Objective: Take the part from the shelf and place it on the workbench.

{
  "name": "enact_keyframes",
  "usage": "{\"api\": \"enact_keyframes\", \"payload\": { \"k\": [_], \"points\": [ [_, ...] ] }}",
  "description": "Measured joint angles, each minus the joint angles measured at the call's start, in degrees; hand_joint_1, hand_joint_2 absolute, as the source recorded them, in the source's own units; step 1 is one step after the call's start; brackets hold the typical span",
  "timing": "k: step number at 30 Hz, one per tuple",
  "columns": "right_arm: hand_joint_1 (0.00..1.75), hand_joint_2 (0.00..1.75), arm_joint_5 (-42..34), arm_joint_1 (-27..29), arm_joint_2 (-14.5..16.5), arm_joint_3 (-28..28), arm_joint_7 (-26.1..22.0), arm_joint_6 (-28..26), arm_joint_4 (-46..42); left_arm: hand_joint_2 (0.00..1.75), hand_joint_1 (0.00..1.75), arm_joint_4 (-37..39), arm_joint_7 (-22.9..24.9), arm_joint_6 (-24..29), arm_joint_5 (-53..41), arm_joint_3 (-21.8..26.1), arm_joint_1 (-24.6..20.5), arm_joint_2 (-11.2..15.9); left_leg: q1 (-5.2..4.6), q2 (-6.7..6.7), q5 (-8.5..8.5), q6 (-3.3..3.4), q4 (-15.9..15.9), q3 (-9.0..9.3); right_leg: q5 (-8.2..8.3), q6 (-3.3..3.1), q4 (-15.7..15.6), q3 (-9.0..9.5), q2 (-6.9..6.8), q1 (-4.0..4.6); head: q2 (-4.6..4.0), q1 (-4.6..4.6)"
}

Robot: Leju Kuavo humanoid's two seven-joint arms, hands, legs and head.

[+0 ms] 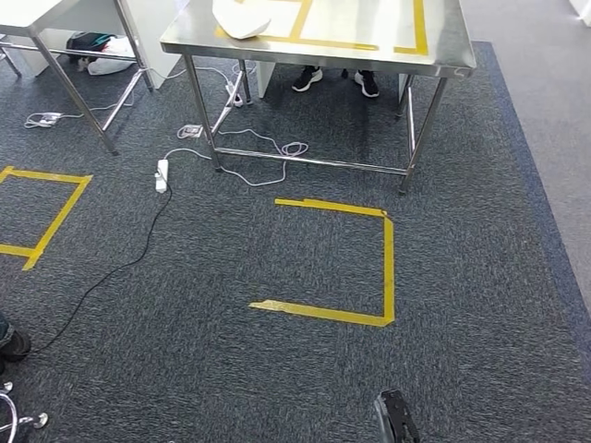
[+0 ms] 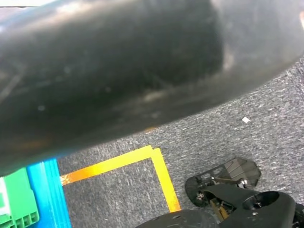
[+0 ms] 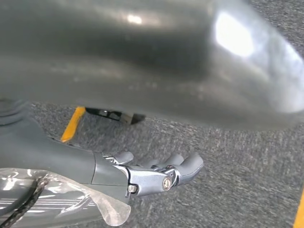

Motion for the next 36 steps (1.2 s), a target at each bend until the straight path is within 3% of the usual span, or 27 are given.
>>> {"api": "enact_keyframes", "payload": {
  "k": [1,2,4,6,8,13,15,18,19,22,24,28,36],
  "points": [
    [0.00,0.00,0.00,0.12,-0.01,0.02,0.02,-0.01,0.01,0.00,0.00,0.02,0.02,0.01,-0.04,0.01,0.02,-0.02,0.06,-0.01,0.05,-0.11,0.12,-0.14,0.24,0.23,0.80,-0.32,-0.01,-0.15,0.00,-0.01],
    [0.00,0.00,0.00,0.19,-0.01,0.03,0.03,-0.02,0.01,0.00,0.00,0.05,0.04,0.01,-0.08,0.02,0.04,-0.05,0.16,-0.03,0.06,-0.28,0.32,-0.29,1.52,0.46,-0.64,0.48,-0.02,-0.31,0.00,0.00],
    [0.00,0.00,0.00,0.11,0.00,0.07,0.05,-0.05,0.02,0.00,0.00,0.11,0.06,0.02,-0.16,0.03,0.05,-0.09,0.34,-0.08,-0.11,-0.93,1.14,-0.70,4.89,0.80,-7.92,4.35,0.03,-0.68,0.00,0.02],
    [0.00,0.00,0.00,-0.06,0.02,0.13,0.02,-0.08,0.01,0.00,0.00,0.14,0.10,0.05,-0.26,0.03,0.01,-0.07,0.26,-0.17,-0.45,-1.74,2.08,-1.07,6.25,0.30,-13.00,6.96,0.45,-0.81,0.00,-0.03],
    [0.00,0.00,0.00,-0.12,0.04,0.17,-0.02,-0.08,-0.01,0.00,0.00,0.14,0.13,0.08,-0.30,0.03,-0.01,-0.04,0.13,-0.22,-0.64,-2.09,2.43,-1.18,6.16,-0.34,-13.59,7.16,0.81,-0.76,0.00,-0.12],
    [0.00,0.00,0.00,-0.11,0.04,0.17,-0.03,-0.08,-0.01,0.00,0.00,0.14,0.13,0.08,-0.31,0.03,-0.03,-0.04,0.13,-0.21,-0.59,-2.22,2.42,-1.15,6.15,-0.65,-13.49,7.12,0.73,-0.71,0.00,-0.19],
    [0.00,0.00,0.00,-0.01,0.04,0.17,-0.02,-0.08,-0.01,0.00,0.00,0.14,0.19,0.09,-0.43,0.05,0.02,-0.04,0.28,-0.22,-1.19,-2.66,3.14,-1.38,6.28,-1.47,-13.31,7.17,0.58,-0.57,0.00,-0.30],
    [0.00,0.00,0.02,0.33,0.04,0.19,-0.02,-0.08,-0.01,0.00,0.00,0.14,0.64,0.33,-0.70,0.24,0.26,-0.15,0.60,-0.24,-7.62,-3.30,15.62,-5.79,6.96,-3.19,-13.12,7.11,0.25,-0.02,0.00,-0.45],
    [0.00,0.00,0.02,0.42,0.04,0.19,-0.02,-0.08,-0.01,0.00,0.00,0.14,0.73,0.44,-0.75,0.31,0.29,-0.19,0.51,-0.25,-8.15,-3.03,17.62,-6.26,7.00,-3.28,-13.08,7.05,0.22,0.22,0.00,-0.45],
    [0.00,0.00,0.01,0.37,0.08,0.20,-0.03,-0.09,-0.01,0.00,0.00,0.14,0.69,0.57,-0.87,0.43,0.29,-0.15,-0.16,-0.31,-3.39,-1.40,7.73,-1.49,6.78,-3.19,-13.05,7.19,0.30,0.59,0.00,-0.42],
    [0.00,0.00,0.00,0.32,0.14,0.21,-0.04,-0.10,-0.01,0.00,0.00,0.14,0.67,0.64,-0.94,0.46,0.22,-0.15,-0.49,-0.32,-2.72,-0.85,3.70,0.22,6.64,-2.88,-12.95,6.92,0.28,0.74,0.00,-0.37],
    [0.00,0.00,-0.01,0.31,0.15,0.21,-0.04,-0.13,-0.01,0.00,0.00,0.14,0.63,0.69,-1.19,0.54,0.33,-0.30,-0.53,-0.45,-2.86,-2.00,2.77,0.33,6.56,-3.21,-13.04,6.64,0.13,0.70,0.00,-0.33],
    [0.00,0.00,-0.02,0.24,0.15,0.21,-0.04,-0.20,-0.01,0.00,0.00,0.14,0.56,0.88,-1.64,0.91,0.17,-0.46,-0.74,-0.44,-2.94,-1.29,2.87,0.37,6.88,-2.45,-13.65,6.39,0.14,0.50,0.00,-0.33]
  ]
}}
